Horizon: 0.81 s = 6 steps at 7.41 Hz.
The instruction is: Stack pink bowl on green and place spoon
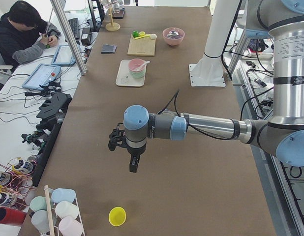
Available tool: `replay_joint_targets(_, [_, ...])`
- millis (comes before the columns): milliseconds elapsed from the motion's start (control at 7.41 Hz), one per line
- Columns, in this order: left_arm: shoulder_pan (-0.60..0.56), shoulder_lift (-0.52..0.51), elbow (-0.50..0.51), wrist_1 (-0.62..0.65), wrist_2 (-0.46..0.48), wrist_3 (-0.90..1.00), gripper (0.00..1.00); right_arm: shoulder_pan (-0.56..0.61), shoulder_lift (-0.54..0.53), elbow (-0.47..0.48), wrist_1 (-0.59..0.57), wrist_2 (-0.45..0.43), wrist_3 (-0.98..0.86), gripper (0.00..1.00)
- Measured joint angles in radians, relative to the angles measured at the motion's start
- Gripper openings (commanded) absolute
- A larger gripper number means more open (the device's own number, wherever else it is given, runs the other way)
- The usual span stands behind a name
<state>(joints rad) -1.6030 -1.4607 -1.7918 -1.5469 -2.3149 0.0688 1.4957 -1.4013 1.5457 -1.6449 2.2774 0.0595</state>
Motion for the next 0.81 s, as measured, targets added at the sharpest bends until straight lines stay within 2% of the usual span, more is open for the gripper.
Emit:
replay_joint_targets(270, [0.000, 0.003, -0.007, 0.000, -0.003, 0.011, 0.98, 0.030, -0.180, 0.009, 0.161, 0.043, -0.005, 1.00])
replay_joint_targets(405, [-0.002, 0.008, -0.008, -0.001, -0.009, 0.013, 0.98, 0.037, -0.237, 0.029, 0.196, 0.053, -0.002, 1.00])
replay_joint_targets(810, [-0.004, 0.084, -0.015, -0.075, -0.051, 0.036, 0.98, 0.041, -0.297, 0.095, 0.216, 0.058, 0.045, 1.00])
